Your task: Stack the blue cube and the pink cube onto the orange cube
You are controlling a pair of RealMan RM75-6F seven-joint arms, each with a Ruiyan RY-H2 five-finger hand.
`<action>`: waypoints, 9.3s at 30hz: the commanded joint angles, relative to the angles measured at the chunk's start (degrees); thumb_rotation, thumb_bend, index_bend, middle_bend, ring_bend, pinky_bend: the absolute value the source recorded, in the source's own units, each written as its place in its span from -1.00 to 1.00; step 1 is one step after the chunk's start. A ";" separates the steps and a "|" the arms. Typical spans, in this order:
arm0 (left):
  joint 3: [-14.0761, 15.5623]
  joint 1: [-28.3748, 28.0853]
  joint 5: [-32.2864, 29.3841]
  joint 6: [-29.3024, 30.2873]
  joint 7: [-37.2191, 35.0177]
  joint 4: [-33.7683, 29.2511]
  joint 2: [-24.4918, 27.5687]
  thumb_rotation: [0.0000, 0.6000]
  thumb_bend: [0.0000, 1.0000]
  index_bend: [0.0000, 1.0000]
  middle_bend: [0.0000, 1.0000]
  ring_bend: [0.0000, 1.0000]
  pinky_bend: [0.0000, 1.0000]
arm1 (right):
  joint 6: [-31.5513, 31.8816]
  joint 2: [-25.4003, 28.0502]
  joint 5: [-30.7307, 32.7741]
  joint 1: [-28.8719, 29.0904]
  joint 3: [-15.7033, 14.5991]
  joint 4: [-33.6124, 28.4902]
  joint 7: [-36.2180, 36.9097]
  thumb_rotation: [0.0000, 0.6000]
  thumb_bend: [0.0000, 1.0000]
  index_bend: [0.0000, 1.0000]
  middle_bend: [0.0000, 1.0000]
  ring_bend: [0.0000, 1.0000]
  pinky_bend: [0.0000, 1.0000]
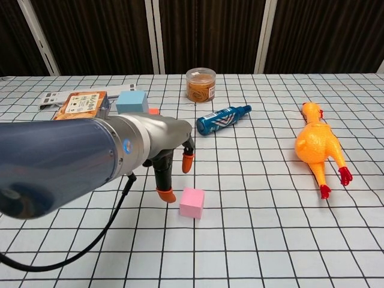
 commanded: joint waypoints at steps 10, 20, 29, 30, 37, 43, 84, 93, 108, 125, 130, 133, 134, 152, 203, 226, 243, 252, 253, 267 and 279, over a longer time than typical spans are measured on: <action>0.26 0.38 2.40 -0.78 1.02 3.87 -3.48 1.00 -0.55 -0.22 1.00 0.62 0.57 | 0.35 0.24 -0.25 -0.15 -0.02 -0.11 0.45 1.00 -0.68 -0.77 -0.85 -0.74 -0.50; 0.00 1.07 2.38 -2.19 2.40 5.48 -4.75 1.00 -0.55 -0.21 1.00 0.62 0.57 | 0.47 0.41 -0.35 -0.18 0.03 -0.07 0.96 1.00 -0.68 -0.77 -0.85 -0.74 -0.50; -0.39 1.67 2.68 -2.99 3.23 6.17 -5.43 1.00 -0.54 -0.20 1.00 0.62 0.57 | 0.33 0.44 -0.30 -0.15 0.01 -0.01 1.08 1.00 -0.68 -0.77 -0.85 -0.74 -0.50; -0.44 1.70 2.72 -3.02 3.30 6.21 -5.46 1.00 -0.54 -0.20 1.00 0.62 0.57 | 0.31 0.45 -0.27 -0.14 0.02 -0.01 1.08 1.00 -0.68 -0.77 -0.85 -0.74 -0.50; -0.80 2.06 2.76 -3.14 4.08 6.59 -5.83 1.00 -0.54 -0.19 1.00 0.62 0.57 | 0.21 0.51 -0.24 -0.14 -0.01 0.00 1.34 1.00 -0.68 -0.77 -0.85 -0.74 -0.50; -1.17 2.21 2.91 -3.11 4.52 6.76 -6.00 1.00 -0.52 -0.17 1.00 0.62 0.57 | 0.01 0.47 -0.15 -0.04 0.02 0.05 1.52 1.00 -0.68 -0.77 -0.85 -0.74 -0.50; -2.04 3.48 3.60 -3.73 6.55 7.94 -6.89 1.00 -0.45 -0.08 1.00 0.62 0.57 | -0.51 0.51 0.05 0.11 -0.08 0.14 2.27 1.00 -0.68 -0.77 -0.85 -0.74 -0.50; -2.15 3.67 3.69 -3.81 6.88 7.97 -6.97 1.00 -0.44 -0.06 1.00 0.62 0.57 | -0.69 0.45 0.20 0.17 -0.08 0.20 2.31 1.00 -0.68 -0.77 -0.85 -0.74 -0.50; -4.40 5.00 3.35 -1.46 6.84 3.94 -2.97 1.00 -0.35 -0.05 1.00 0.62 0.57 | -0.69 0.54 0.00 0.18 -0.17 0.17 2.37 1.00 -0.68 -0.77 -0.85 -0.74 -0.50; -19.52 3.90 -4.17 5.08 7.96 -4.67 9.06 1.00 -0.33 -0.03 1.00 0.62 0.57 | -0.90 0.27 0.11 0.23 -0.27 0.04 1.50 1.00 -0.68 -0.77 -0.85 -0.74 -0.50; -22.53 3.12 -6.62 6.42 9.05 -6.19 12.89 1.00 -0.33 -0.03 1.00 0.62 0.57 | -0.78 0.25 0.21 0.18 -0.20 -0.01 1.43 1.00 -0.68 -0.77 -0.85 -0.74 -0.50; -22.87 2.61 -7.84 7.29 10.33 -6.42 15.05 1.00 -0.33 -0.04 1.00 0.62 0.57 | -0.89 0.20 0.24 0.22 -0.21 -0.01 1.33 1.00 -0.68 -0.77 -0.85 -0.74 -0.50; -23.04 2.55 -8.39 7.44 10.38 -6.42 15.54 1.00 -0.33 -0.04 1.00 0.62 0.57 | -0.94 0.18 0.21 0.24 -0.24 0.00 1.29 1.00 -0.68 -0.77 -0.85 -0.74 -0.50; -17.76 1.57 -8.91 2.89 9.60 1.88 18.10 1.00 -0.33 -0.04 1.00 0.62 0.57 | -2.11 -0.66 1.40 0.56 -0.20 0.65 0.02 1.00 -0.68 -0.78 -0.85 -0.74 -0.50; -13.43 0.97 -10.27 -2.78 3.27 9.35 17.00 1.00 -0.33 -0.07 1.00 0.62 0.57 | -2.33 -0.68 1.81 0.64 -0.19 0.74 -0.18 1.00 -0.68 -0.78 -0.85 -0.74 -0.50; -13.00 0.87 -10.04 -3.41 2.27 9.02 17.27 1.00 -0.33 -0.10 1.00 0.62 0.56 | -2.22 -0.62 1.80 0.63 -0.16 0.63 -0.24 1.00 -0.68 -0.77 -0.85 -0.74 -0.50; -12.23 0.58 -9.96 -3.74 2.44 9.00 17.09 1.00 -0.33 -0.34 1.00 0.61 0.56 | -2.47 -0.53 2.19 0.68 -0.08 0.58 -0.15 1.00 -0.68 -0.77 -0.85 -0.74 -0.50; -14.70 3.72 -8.88 0.41 1.22 -1.71 26.25 1.00 -0.33 -0.36 1.00 0.61 0.56 | -2.78 -0.46 2.17 0.85 -0.12 0.45 -0.01 1.00 -0.68 -0.78 -0.85 -0.74 -0.50; -14.84 4.18 -8.97 0.53 1.00 -2.63 27.18 1.00 -0.33 -0.36 1.00 0.61 0.56 | -2.71 -0.44 2.14 0.83 -0.11 0.38 -0.09 1.00 -0.68 -0.77 -0.85 -0.74 -0.50; -10.08 9.80 -7.61 -6.51 -2.63 -6.83 34.57 1.00 -0.34 -0.38 1.00 0.61 0.56 | -2.66 -0.69 2.24 0.79 -0.16 -0.21 -1.26 1.00 -0.68 -0.77 -0.85 -0.74 -0.50; -6.05 7.83 -6.08 -9.21 -3.68 -4.51 30.70 1.00 -0.37 -0.30 1.00 0.61 0.56 | -3.19 -0.91 2.87 0.96 -0.05 0.29 -1.17 1.00 -0.68 -0.76 -0.85 -0.74 -0.50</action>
